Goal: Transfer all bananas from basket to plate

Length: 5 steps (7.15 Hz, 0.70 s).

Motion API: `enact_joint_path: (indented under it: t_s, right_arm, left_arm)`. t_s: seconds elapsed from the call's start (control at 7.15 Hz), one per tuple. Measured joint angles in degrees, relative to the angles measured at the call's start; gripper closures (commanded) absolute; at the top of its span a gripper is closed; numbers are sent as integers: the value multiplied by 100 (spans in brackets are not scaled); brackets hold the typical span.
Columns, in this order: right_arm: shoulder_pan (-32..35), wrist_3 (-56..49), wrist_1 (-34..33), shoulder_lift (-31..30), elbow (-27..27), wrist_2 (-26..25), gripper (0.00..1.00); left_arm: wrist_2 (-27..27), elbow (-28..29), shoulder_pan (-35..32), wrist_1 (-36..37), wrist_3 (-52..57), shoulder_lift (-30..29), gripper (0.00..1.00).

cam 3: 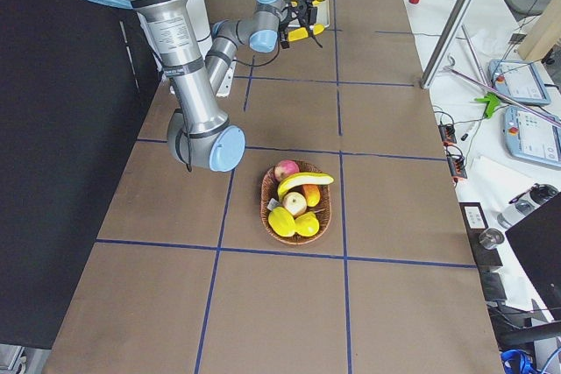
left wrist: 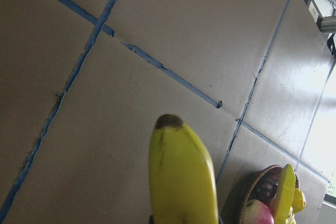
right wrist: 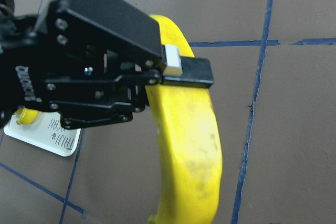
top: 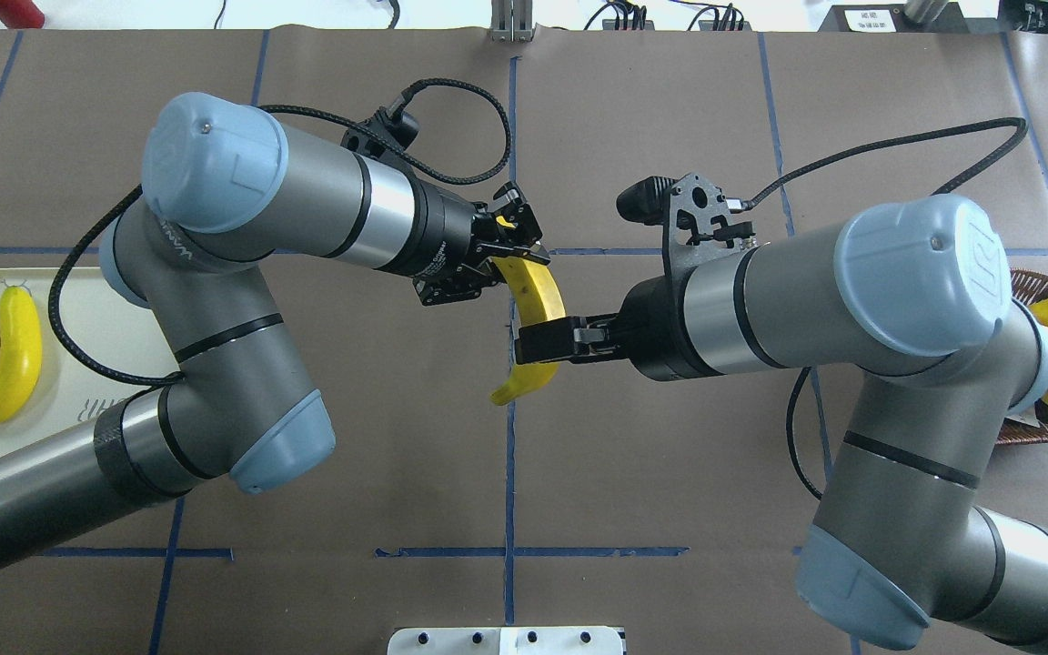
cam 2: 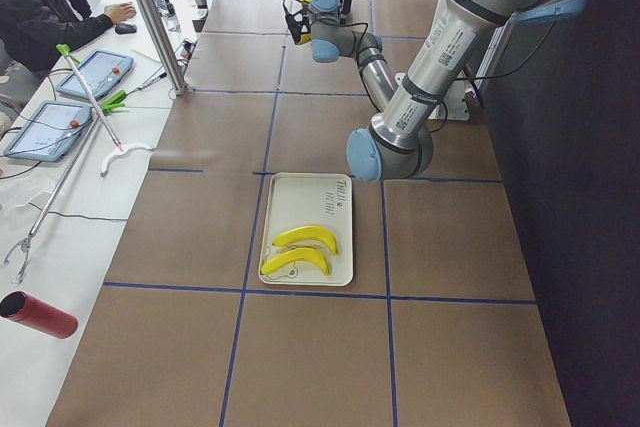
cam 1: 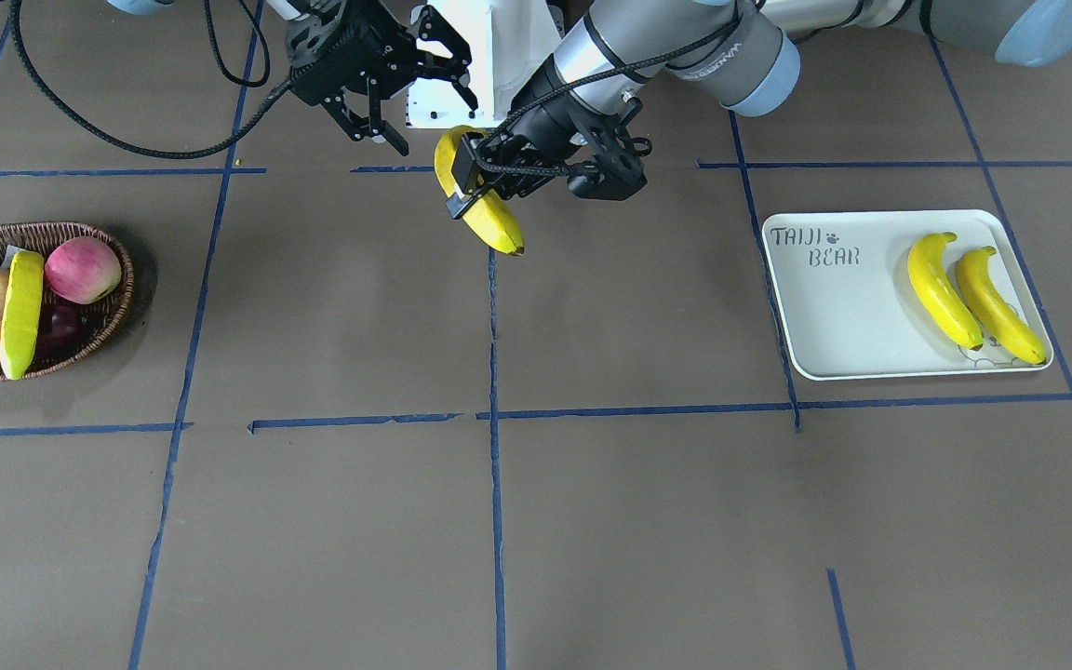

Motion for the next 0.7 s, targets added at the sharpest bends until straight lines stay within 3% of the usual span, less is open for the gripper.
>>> enact_joint_path:
  t_s: [0.28,0.7]
  right_arm:
    - [43,7,-28,-35,125,27,0]
    - [227,25,-707,-63,478,53,0]
  left_arm:
    - [-344,-32,-482,304,229,347,100]
    - [-1310,-232,-1494,429,1648,1960,100]
